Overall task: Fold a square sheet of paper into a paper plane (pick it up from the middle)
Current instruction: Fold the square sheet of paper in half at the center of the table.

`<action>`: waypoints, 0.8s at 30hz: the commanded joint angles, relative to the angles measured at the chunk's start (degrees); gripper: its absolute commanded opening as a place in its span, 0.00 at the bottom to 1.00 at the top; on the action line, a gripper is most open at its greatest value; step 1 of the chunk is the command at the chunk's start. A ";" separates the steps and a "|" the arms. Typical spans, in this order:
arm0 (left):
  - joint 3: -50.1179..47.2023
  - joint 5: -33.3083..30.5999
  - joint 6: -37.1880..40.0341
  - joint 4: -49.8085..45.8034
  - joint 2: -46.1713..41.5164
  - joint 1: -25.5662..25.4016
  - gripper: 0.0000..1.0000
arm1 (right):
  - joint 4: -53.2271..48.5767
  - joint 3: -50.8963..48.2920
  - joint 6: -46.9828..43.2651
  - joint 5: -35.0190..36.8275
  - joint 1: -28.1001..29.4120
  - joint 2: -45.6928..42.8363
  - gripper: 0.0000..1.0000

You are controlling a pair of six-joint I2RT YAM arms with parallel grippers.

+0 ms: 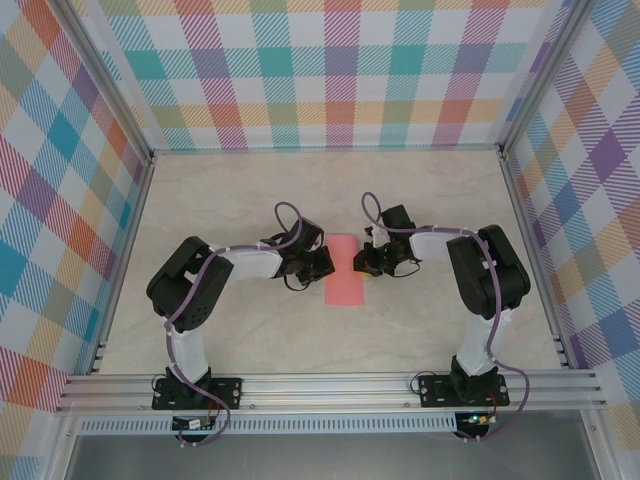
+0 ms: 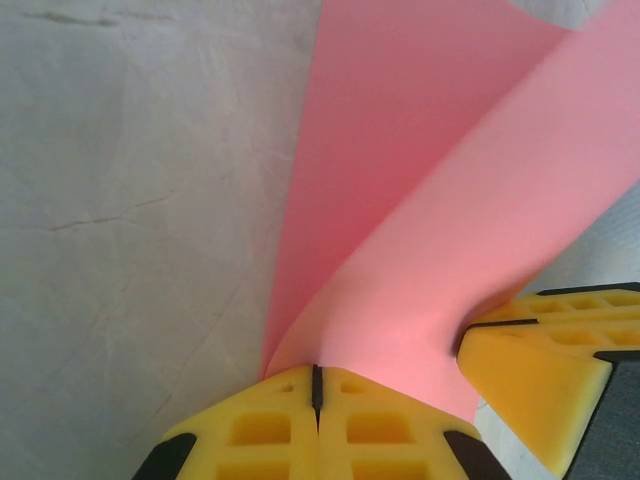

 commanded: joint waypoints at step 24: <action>-2.10 -2.89 1.55 -7.04 -0.02 -0.78 0.00 | -2.43 6.19 -0.72 0.60 -1.27 6.07 0.11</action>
